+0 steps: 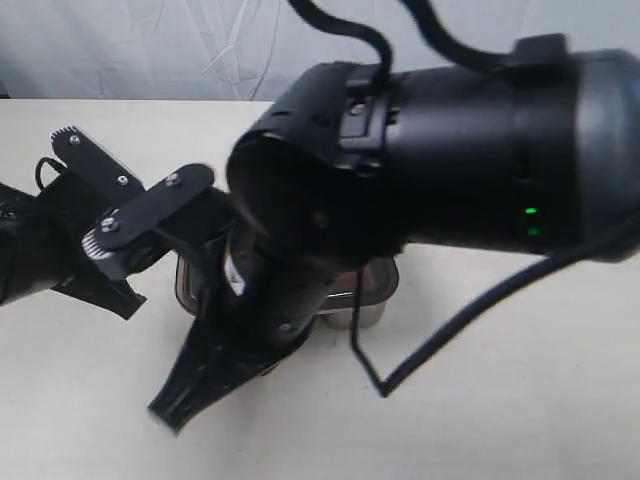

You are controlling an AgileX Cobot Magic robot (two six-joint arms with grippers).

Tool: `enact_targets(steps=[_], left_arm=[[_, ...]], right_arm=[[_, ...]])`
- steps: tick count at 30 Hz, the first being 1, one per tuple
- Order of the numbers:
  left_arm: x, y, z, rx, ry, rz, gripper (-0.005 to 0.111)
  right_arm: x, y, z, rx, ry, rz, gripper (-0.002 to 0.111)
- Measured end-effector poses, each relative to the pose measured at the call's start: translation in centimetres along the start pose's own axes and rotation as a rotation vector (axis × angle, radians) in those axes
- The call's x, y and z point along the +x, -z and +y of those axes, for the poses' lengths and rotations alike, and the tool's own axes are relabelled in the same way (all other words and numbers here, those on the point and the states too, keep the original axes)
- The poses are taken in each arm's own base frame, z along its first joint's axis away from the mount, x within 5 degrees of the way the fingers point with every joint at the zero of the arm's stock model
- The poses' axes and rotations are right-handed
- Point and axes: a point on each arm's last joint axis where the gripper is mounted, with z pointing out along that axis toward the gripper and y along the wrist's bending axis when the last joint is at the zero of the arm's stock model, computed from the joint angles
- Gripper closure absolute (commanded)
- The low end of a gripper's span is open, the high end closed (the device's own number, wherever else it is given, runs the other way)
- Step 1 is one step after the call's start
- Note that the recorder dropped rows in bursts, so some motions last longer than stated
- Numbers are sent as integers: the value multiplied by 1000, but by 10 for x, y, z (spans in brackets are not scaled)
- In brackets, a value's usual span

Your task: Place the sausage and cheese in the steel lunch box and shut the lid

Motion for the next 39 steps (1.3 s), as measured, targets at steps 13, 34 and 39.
enact_targets(steps=[13,34,39], left_arm=[[-24,-52,-9,20,-8,81,107],[-14,-53,1,-107,-25,159,107],[-25,-24,25,-198,44,83,107]], right_arm=[[39,22,-36,342,-45,-15,109],[34,24,-46,403,-66,-77,109],[29,11,-85,433,-172,-91,109]])
